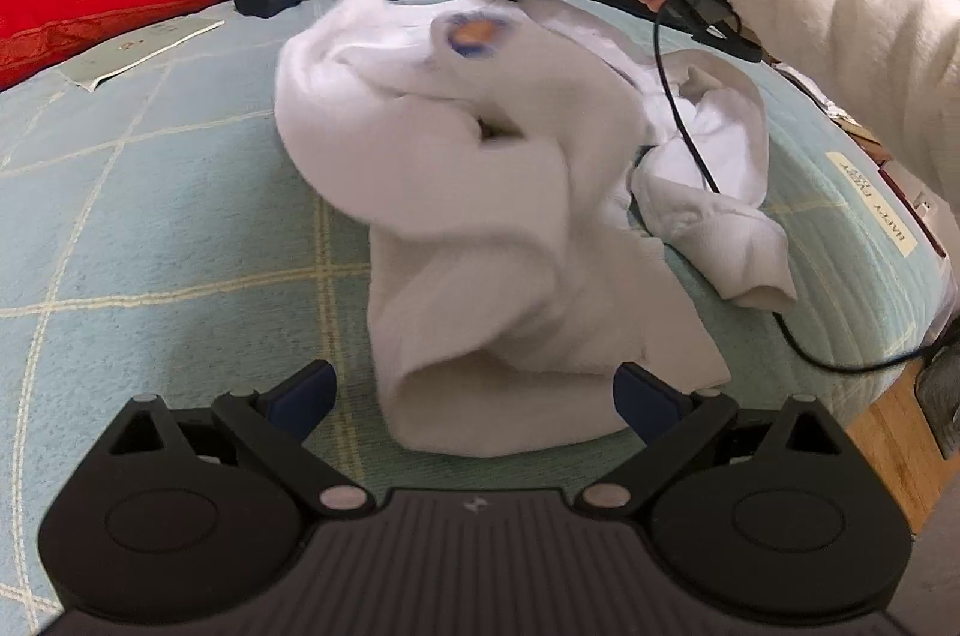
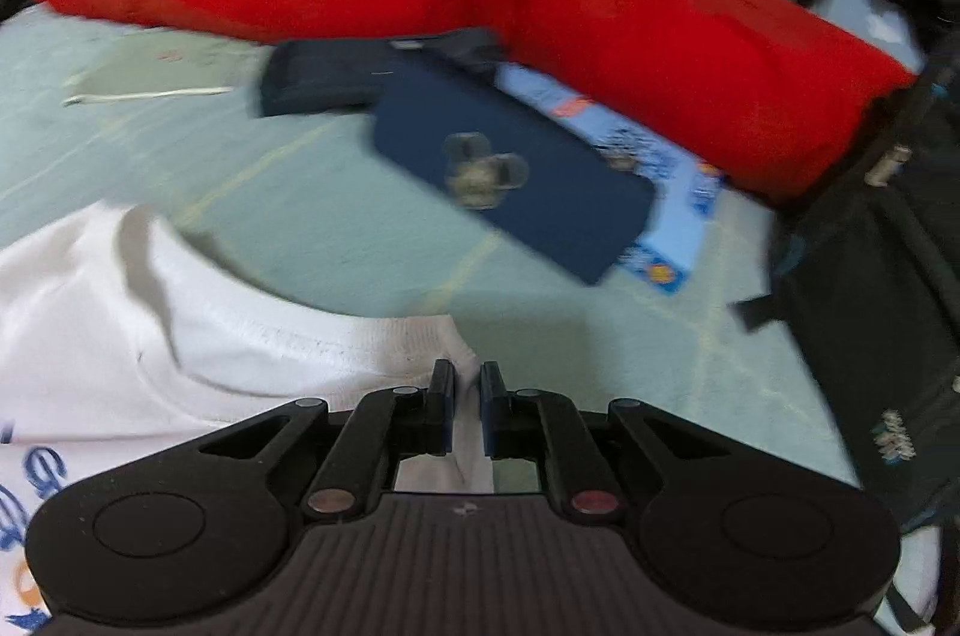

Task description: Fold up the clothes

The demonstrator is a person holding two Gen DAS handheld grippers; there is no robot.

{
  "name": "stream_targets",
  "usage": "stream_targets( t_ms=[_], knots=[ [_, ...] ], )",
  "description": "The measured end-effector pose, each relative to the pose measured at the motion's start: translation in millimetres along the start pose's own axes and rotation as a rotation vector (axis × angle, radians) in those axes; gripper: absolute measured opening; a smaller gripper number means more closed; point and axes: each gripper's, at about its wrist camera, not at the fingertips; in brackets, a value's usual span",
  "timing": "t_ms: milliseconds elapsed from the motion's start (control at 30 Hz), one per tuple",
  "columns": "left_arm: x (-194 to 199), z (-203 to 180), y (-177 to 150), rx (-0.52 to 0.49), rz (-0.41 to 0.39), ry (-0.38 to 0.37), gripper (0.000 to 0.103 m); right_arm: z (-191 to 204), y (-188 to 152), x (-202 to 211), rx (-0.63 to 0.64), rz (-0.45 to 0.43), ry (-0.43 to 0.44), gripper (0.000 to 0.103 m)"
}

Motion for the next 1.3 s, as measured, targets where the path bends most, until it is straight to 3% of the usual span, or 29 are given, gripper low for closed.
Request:
stream_targets(
  t_ms=[133, 500, 900, 1100, 1300],
  knots=[
    [3.1, 2.6, -2.3, 0.005, -0.006, -0.002, 0.099, -4.3, -1.2, 4.4, -0.042, 0.0, 0.007, 0.014],
    [14.8, -3.6, -2.6, 0.002, -0.028, 0.011, 0.099, 42.2, -29.6, 83.1, 0.08, -0.044, 0.019, 0.03],
    [31.9, -21.5, -8.4, -0.018, -0.052, 0.025, 0.099, 95.3, -74.8, 151.9, 0.169, -0.056, 0.08, 0.038],
    [38.4, -24.1, -13.6, -0.023, -0.06, 0.036, 0.099, 114.4, -91.1, 173.9, 0.181, -0.056, 0.127, 0.042],
    [36.5, -16.0, -14.6, 0.004, -0.045, 0.071, 0.099, 127.2, -112.9, 195.2, 0.123, -0.04, 0.235, 0.05]
  ],
)
Point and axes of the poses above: each gripper's, at about its wrist camera, not at the fingertips, and x roughly against the way its jaws point, z to its left, y to its top, and after that the axes turned 9 degrees about -x, right-handed
